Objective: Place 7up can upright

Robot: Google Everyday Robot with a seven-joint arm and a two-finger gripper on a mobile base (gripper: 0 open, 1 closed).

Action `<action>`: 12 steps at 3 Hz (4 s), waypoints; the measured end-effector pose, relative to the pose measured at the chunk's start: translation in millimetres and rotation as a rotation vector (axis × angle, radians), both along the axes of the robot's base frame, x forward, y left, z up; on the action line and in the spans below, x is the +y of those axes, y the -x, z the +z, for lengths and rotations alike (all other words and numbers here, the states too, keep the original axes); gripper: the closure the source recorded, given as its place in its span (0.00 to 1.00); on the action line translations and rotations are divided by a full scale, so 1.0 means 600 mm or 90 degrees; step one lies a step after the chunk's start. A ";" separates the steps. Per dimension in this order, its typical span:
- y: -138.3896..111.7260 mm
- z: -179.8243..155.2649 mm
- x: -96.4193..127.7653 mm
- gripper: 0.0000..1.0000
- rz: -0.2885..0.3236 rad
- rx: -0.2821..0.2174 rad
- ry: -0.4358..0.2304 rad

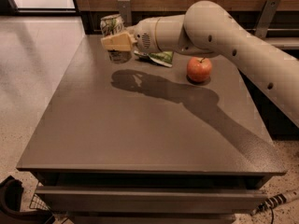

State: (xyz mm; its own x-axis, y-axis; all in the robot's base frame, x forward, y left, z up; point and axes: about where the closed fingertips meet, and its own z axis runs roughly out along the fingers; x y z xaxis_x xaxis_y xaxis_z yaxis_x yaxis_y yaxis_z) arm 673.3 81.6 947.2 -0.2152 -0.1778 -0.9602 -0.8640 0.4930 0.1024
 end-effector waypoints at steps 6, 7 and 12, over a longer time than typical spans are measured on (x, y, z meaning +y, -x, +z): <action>0.001 -0.080 0.091 1.00 0.071 -0.094 -0.051; 0.003 -0.103 0.092 1.00 0.076 -0.088 -0.069; 0.031 -0.137 0.090 0.28 0.093 -0.095 -0.043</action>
Offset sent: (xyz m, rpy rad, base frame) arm -0.0164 0.0419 -0.0204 -0.0001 -0.2717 0.1158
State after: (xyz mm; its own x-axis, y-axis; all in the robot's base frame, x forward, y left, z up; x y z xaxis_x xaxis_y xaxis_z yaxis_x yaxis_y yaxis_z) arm 654.8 135.9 865.0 -0.0469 -0.1309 -0.9903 -0.9340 0.3574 -0.0030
